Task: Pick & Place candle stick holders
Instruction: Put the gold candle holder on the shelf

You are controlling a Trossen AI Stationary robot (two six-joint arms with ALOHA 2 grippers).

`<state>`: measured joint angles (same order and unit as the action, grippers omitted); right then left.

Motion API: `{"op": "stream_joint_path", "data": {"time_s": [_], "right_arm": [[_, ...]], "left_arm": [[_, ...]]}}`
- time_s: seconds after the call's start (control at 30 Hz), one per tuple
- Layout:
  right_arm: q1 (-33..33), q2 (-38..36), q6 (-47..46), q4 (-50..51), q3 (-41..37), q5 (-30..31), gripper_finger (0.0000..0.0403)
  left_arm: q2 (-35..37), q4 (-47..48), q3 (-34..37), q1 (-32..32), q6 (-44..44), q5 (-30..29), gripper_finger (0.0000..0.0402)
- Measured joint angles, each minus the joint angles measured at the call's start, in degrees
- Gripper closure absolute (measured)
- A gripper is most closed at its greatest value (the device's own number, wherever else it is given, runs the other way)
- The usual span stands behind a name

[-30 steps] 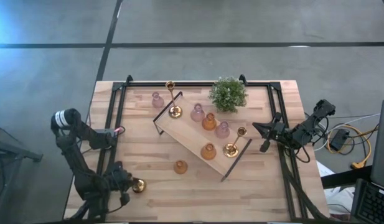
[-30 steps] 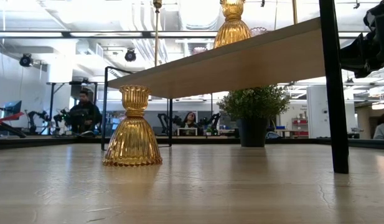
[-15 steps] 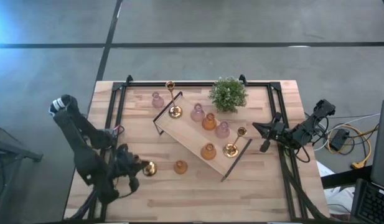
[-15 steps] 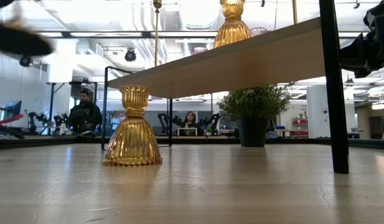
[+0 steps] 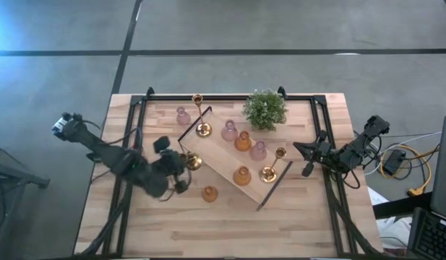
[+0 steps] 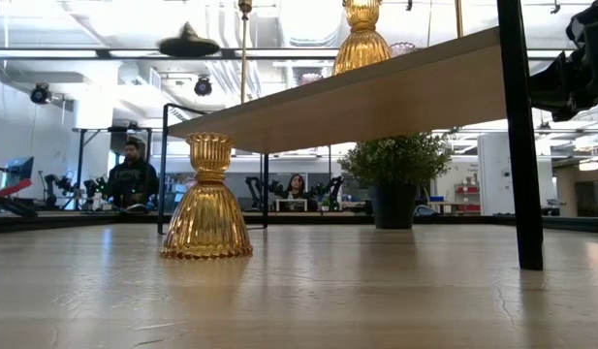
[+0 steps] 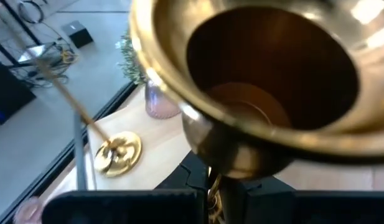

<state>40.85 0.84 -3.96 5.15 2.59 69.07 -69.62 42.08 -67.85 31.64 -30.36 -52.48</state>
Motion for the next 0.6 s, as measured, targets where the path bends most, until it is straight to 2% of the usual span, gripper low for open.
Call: {"op": "stream_joint_path", "data": {"time_s": [0.2, 0.37, 0.6], "right_arm": [[0.00, 0.00, -0.10, -0.01, 0.00, -0.01, 0.0394], [0.00, 0.00, -0.06, -0.02, 0.00, 0.01, 0.0394], [0.01, 0.00, -0.01, -0.02, 0.00, 0.00, 0.0394]], "left_arm": [[-1.19, -9.71, 0.61, -8.98, 11.17, 11.63, 0.0385], [-1.97, -15.05, 0.61, -13.83, 15.50, 18.77, 0.0385], [-3.39, -17.18, 0.61, -17.71, 15.45, 20.34, 0.0385]]}}
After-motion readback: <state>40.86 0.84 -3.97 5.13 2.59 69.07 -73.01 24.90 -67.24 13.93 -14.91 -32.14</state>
